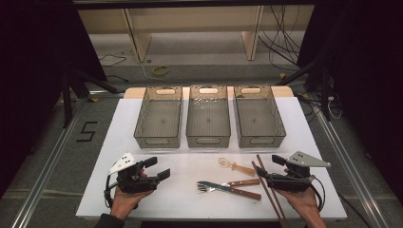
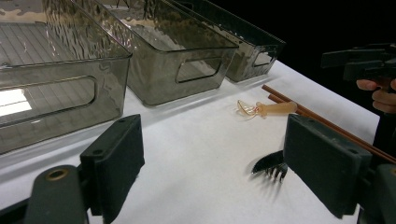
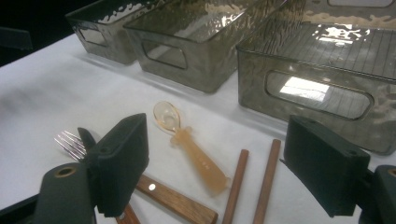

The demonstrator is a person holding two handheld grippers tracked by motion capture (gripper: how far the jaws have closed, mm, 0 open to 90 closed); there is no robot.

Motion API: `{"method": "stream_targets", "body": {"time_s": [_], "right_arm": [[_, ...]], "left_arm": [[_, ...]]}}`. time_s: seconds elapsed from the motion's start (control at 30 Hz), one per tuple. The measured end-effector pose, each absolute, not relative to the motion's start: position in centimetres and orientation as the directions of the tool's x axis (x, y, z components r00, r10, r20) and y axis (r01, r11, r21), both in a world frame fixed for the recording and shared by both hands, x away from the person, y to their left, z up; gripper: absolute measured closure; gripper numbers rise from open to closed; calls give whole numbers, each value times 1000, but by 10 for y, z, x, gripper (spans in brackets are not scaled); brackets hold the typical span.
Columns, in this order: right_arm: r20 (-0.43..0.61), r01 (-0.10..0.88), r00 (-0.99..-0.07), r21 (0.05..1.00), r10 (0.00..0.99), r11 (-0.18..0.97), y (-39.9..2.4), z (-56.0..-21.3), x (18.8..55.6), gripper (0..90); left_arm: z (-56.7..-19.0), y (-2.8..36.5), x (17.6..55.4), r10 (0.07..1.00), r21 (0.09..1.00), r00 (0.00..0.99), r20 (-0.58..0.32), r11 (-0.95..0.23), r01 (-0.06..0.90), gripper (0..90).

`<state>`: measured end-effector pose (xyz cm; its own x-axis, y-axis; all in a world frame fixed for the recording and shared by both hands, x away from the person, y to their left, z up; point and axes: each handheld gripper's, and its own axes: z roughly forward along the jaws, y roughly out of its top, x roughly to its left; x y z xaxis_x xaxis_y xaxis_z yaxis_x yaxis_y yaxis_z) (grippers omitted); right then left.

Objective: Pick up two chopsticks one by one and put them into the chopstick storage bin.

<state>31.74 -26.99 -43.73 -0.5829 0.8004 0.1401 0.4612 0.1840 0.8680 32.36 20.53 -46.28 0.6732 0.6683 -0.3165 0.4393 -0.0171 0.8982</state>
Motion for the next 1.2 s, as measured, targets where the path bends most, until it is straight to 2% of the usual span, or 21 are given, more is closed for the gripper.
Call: {"method": "stream_targets", "body": {"time_s": [0.3,0.6,0.73,0.83,1.0,1.2], "right_arm": [[135,491,-584,844,801,216,-267,-432,319,252],[98,547,-576,783,811,295,-266,-419,326,304],[69,603,-560,717,825,350,-268,-413,333,307],[49,627,-570,671,820,396,-267,-412,337,342],[19,683,-593,543,805,490,-259,-417,343,357],[21,713,-604,461,797,529,-255,-422,349,384]], "left_arm": [[-463,206,324,667,898,674,-318,-15,439,195],[-463,205,324,669,899,673,-317,-15,439,194],[-463,205,324,670,899,672,-316,-16,438,194],[-463,206,324,670,899,672,-315,-17,439,194],[-463,205,324,671,899,673,-311,-22,437,194],[-463,206,324,671,900,674,-310,-22,436,194]]}}
